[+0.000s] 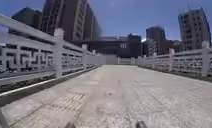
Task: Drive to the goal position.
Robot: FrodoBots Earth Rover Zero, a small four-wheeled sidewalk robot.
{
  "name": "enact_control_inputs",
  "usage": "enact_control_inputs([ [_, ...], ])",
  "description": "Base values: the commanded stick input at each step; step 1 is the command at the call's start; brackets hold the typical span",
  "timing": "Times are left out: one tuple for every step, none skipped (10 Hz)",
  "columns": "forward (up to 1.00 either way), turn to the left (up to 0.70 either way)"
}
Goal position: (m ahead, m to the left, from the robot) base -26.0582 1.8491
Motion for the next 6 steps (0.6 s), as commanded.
enact_control_inputs([
  [0.70,0.00],
  [0.70,0.00],
  [0.70,0.00],
  [0.70,0.00],
  [0.70,0.00],
  [0.70,0.00],
])
